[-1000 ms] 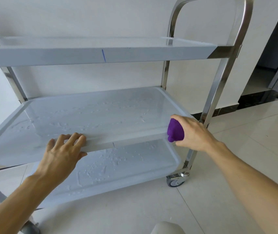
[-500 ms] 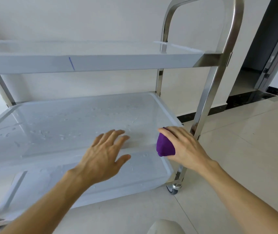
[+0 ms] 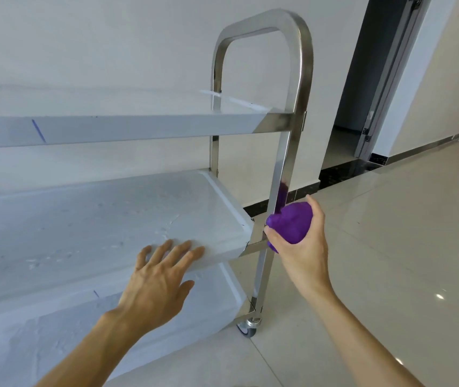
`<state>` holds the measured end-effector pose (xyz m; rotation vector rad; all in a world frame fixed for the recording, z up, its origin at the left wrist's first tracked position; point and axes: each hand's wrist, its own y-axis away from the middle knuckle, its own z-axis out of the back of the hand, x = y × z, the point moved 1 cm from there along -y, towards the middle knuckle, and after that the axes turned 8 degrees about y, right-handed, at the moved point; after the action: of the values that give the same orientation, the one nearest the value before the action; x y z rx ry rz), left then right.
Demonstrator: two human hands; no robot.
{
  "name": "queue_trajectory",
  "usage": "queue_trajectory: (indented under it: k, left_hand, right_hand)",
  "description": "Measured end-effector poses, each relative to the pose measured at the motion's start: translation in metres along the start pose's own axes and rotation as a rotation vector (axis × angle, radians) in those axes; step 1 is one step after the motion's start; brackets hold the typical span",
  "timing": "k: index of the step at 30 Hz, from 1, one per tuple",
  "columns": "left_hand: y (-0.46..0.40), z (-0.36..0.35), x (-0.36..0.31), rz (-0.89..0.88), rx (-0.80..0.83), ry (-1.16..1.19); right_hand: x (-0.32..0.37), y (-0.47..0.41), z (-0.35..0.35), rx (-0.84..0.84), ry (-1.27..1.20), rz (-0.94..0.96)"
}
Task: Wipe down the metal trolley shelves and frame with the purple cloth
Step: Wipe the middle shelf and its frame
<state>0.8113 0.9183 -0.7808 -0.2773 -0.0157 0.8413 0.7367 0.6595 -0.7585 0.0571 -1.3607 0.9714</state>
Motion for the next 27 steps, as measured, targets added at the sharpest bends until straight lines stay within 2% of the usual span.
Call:
queue_trajectory:
  k: [3,5,7,11,16,20,23,25,27]
  left_hand:
    - [0.003,0.003,-0.001,-0.016,0.003,0.026]
    - [0.005,0.005,-0.003,-0.032,-0.010,0.046]
    - [0.004,0.005,-0.002,-0.034,-0.020,0.050]
    - [0.003,0.001,0.001,-0.023,-0.010,0.015]
    - [0.002,0.002,0.000,-0.017,-0.013,0.033]
    - [0.001,0.002,0.003,-0.019,-0.024,0.014]
    - [0.000,0.004,0.004,-0.021,-0.042,0.051]
    - [-0.002,0.007,0.002,-0.025,-0.066,0.104]
    - [-0.006,0.012,-0.004,-0.035,-0.120,0.277]
  right_hand:
    - [0.011,-0.016,-0.015,0.068,-0.017,-0.091]
    - [0.033,-0.036,-0.018,0.017,-0.106,-0.094]
    - [0.065,-0.066,-0.015,-0.072,-0.212,-0.020]
    - [0.110,-0.105,-0.007,-0.153,-0.050,0.148]
    - [0.053,-0.063,-0.030,-0.147,-0.104,0.136]
    - [0.004,-0.024,-0.043,-0.001,-0.005,-0.009]
    - [-0.002,-0.015,-0.035,0.128,-0.007,-0.044]
    - [0.004,-0.007,-0.028,0.147,-0.036,-0.065]
    - [0.016,0.008,-0.025,0.158,-0.095,-0.040]
